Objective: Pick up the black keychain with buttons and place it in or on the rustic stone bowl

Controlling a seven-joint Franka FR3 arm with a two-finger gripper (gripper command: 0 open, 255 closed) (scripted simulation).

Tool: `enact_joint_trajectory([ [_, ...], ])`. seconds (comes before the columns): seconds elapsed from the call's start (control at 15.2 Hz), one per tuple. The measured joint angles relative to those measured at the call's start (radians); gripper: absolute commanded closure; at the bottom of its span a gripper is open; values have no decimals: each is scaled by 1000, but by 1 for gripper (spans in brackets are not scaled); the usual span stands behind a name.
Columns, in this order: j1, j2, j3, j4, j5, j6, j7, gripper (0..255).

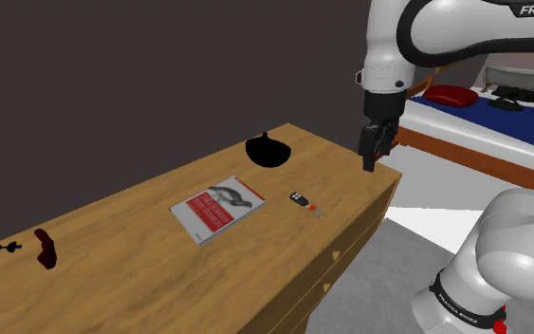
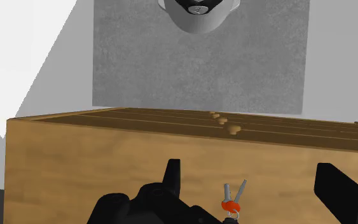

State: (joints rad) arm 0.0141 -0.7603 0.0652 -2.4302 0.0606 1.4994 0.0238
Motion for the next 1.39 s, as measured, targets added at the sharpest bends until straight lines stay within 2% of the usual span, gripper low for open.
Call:
enact_joint_trajectory([
  [0.2, 0, 14, 11, -26, 6, 54, 13, 0],
  [0.73, -3, 123, 78, -183, 26, 423, 87, 0],
  [1.12, -27, 317, 130, -219, 9, 732, 153, 0],
  [1.39, -34, 384, 146, -232, -1, 830, 176, 0],
])
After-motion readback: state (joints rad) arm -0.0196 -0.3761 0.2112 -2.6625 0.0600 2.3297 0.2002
